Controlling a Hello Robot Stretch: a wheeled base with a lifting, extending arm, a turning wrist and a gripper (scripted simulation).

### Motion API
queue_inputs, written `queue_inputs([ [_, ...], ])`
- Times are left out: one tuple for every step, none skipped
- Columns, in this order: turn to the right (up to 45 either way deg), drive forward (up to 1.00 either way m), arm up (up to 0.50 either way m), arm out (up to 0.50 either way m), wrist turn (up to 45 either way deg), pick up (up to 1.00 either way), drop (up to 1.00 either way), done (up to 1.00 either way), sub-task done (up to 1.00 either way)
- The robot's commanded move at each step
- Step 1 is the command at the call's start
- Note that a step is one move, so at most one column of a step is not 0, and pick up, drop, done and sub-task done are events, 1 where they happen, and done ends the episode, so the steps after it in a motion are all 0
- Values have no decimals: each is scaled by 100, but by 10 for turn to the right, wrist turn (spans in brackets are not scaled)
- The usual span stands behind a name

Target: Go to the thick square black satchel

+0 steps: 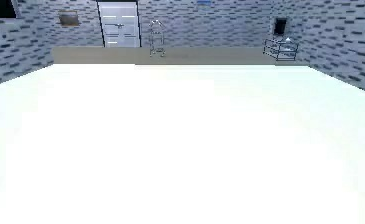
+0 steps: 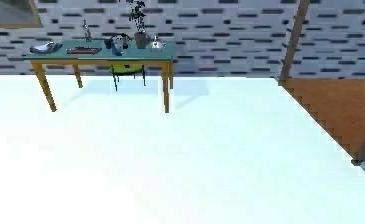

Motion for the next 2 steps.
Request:
queue_inputs([
  [-450, 0, 0, 0, 0, 0, 0, 0, 0],
  [-390, 0, 0, 0, 0, 0, 0, 0, 0],
])
